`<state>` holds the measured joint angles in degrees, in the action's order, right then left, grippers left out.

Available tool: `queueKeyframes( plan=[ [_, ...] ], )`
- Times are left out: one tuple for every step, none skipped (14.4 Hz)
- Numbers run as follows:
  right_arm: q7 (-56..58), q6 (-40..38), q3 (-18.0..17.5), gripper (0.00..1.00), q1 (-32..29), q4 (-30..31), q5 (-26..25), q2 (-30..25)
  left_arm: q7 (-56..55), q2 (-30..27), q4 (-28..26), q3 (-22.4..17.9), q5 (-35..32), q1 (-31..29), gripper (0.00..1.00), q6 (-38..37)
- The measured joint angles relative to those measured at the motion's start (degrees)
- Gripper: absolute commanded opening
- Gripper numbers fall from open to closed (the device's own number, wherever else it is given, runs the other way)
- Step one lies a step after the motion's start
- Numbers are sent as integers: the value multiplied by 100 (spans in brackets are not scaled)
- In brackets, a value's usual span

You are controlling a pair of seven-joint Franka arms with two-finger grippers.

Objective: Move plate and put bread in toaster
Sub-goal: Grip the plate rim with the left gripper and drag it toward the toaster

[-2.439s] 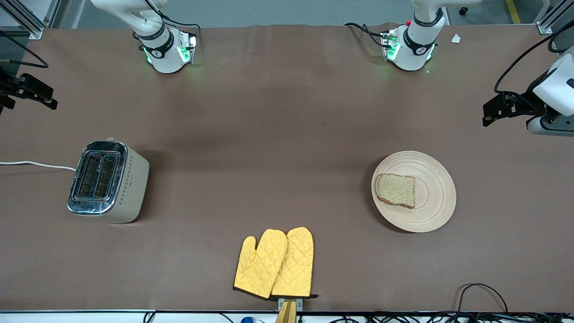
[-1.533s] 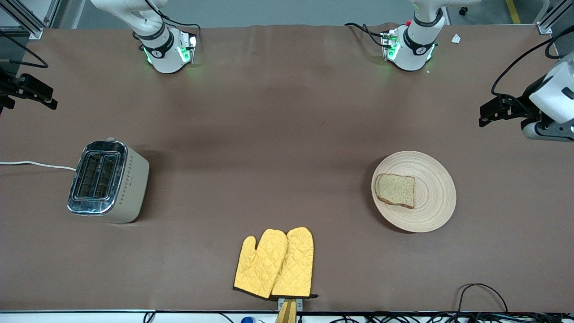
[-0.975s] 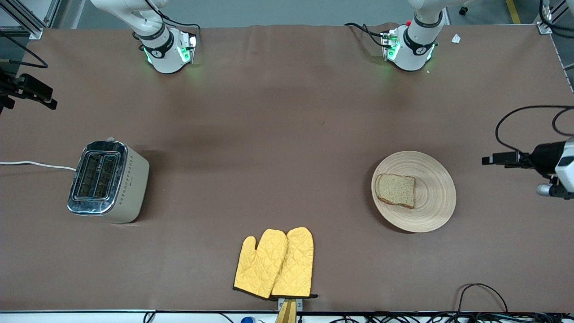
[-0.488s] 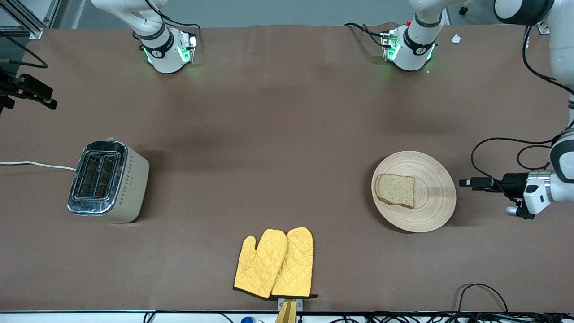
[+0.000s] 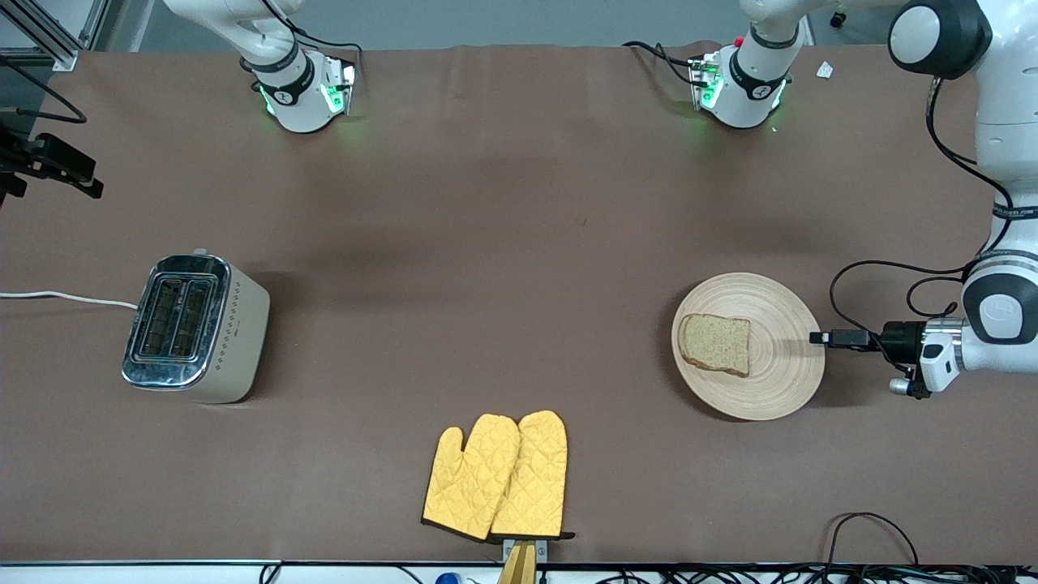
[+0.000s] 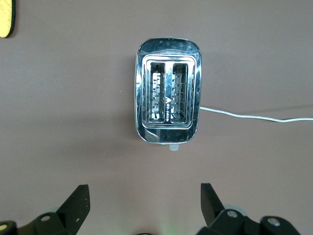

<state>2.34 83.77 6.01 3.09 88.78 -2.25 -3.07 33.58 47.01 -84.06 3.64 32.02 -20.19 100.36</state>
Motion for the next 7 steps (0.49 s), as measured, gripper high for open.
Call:
queueKeyframes(
  plan=[
    [0, 0, 0, 100, 0, 0, 0, 0, 0, 17, 1, 0, 9, 0, 89, 8],
    [0, 0, 0, 100, 0, 0, 0, 0, 0, 31, 1, 0, 26, 0, 78, 19],
    [0, 0, 0, 100, 0, 0, 0, 0, 4, 47, 1, 0, 60, 0, 69, 25],
    [0, 0, 1, 100, 0, 0, 0, 0, 27, 67, 1, 0, 93, 0, 61, 36],
    [0, 0, 4, 100, 0, 0, 0, 0, 66, 85, 1, 1, 105, 0, 53, 60],
    [0, 0, 6, 100, -1, 0, 0, 0, 127, 102, 1, 1, 108, 0, 45, 94],
    [0, 0, 8, 100, -1, 0, 0, 0, 183, 116, 2, 1, 123, -1, 38, 127]
  ],
)
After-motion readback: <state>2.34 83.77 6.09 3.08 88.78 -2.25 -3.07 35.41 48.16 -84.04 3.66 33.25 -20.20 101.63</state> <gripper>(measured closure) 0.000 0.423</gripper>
